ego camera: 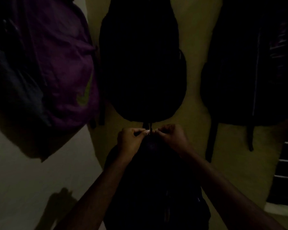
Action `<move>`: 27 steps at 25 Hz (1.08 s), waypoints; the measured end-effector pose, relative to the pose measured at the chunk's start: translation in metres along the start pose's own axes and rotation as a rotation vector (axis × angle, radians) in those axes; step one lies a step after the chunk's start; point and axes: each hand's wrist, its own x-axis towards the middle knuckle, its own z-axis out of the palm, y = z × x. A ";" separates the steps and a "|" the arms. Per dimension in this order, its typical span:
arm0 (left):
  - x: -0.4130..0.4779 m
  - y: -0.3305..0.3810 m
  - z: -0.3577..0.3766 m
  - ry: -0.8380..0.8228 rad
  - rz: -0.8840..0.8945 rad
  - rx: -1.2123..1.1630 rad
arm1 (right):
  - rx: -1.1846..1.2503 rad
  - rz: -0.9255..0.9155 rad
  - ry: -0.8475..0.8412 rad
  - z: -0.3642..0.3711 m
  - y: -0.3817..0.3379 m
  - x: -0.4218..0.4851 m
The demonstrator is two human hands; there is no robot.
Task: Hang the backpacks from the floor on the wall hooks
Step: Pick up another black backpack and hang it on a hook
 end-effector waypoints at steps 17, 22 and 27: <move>0.194 0.196 0.054 0.177 0.361 -0.243 | -0.366 -0.223 0.476 -0.152 -0.120 0.182; 0.256 0.248 0.074 0.281 0.453 -0.215 | -0.372 -0.302 0.541 -0.192 -0.147 0.252; 0.303 0.305 0.101 0.314 0.565 -0.178 | -0.338 -0.361 0.636 -0.239 -0.165 0.297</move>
